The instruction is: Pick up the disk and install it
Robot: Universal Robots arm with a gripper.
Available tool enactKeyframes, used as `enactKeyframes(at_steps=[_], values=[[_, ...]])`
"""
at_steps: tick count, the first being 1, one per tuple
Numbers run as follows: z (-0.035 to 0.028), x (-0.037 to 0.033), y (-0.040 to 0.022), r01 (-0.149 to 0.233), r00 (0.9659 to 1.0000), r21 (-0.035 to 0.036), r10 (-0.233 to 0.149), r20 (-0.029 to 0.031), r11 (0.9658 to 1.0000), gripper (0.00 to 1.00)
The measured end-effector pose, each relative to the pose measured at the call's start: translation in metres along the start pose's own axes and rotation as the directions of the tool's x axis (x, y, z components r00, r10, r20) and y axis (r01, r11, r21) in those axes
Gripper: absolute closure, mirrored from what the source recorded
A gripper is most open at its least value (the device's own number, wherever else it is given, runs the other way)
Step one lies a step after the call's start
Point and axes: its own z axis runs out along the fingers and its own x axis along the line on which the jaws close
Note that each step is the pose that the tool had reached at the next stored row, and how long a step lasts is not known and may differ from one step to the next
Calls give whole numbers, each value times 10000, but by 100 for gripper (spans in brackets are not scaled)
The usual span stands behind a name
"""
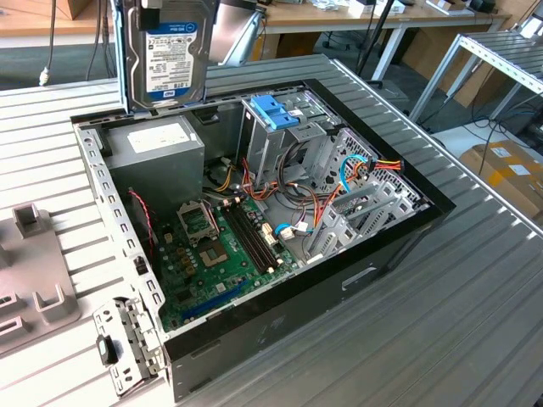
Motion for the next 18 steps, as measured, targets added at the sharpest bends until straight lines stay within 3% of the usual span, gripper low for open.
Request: enactKeyframes(at_steps=[18], values=[[1,20,-40,0,10000,1,0,2,10000,63]])
